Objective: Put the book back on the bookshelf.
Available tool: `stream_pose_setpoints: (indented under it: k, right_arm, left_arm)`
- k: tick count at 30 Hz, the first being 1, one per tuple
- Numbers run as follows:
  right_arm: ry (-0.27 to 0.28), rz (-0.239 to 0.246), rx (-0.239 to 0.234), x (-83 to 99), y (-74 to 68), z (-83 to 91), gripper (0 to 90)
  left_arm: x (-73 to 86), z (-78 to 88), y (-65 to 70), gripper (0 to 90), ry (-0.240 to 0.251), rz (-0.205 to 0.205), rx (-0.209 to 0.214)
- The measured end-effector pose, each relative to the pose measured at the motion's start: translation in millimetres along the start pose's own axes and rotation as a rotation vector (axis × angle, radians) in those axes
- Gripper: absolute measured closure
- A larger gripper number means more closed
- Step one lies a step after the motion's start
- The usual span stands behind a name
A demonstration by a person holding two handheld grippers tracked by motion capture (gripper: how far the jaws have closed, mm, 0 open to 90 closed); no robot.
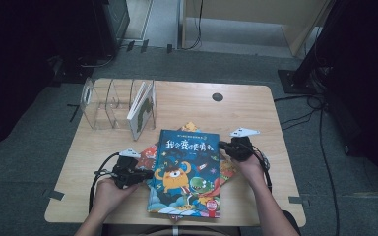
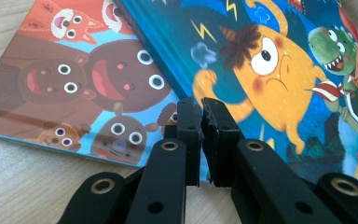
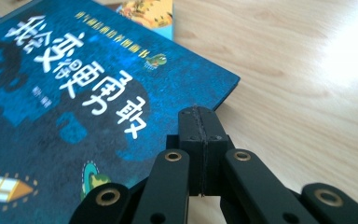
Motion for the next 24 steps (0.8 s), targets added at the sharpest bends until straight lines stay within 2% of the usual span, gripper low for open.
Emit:
stream_pose_setpoints:
  k: [3, 7, 13, 18, 24]
  right_arm:
    - [0.002, 0.004, 0.005, -5.1, -2.6, -6.4, 90.0]
    - [-0.001, 0.025, 0.028, -11.2, -5.1, -12.9, 90.0]
    - [-0.008, 0.015, -0.002, -15.4, -1.4, -17.3, 90.0]
    - [-0.009, 0.029, 0.022, -23.6, 1.8, -25.1, 90.0]
    - [-0.007, 0.012, 0.025, -30.9, 7.2, -33.1, 90.0]
  left_arm:
    - [0.8, -0.2, 1.1, 86.1, 0.005, 0.006, -0.001]
    - [1.3, -0.7, 4.6, 86.3, 0.004, -0.011, -0.028]
    - [1.4, -1.9, 6.2, 87.5, 0.006, 0.004, -0.016]
    - [-0.9, -7.1, 11.0, 87.9, 0.012, -0.002, -0.008]
    - [-2.3, -12.5, 18.4, 87.6, 0.010, -0.017, 0.000]
Point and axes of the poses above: each handheld gripper's, and its own axes: z roughly backward along the jaws, x roughly out of its underside, y roughly to its right, the point moved 5 cm from there along -z, roughly forward along the jaws, and after that the axes turned 2 degrees about x, right-handed, at the moved point
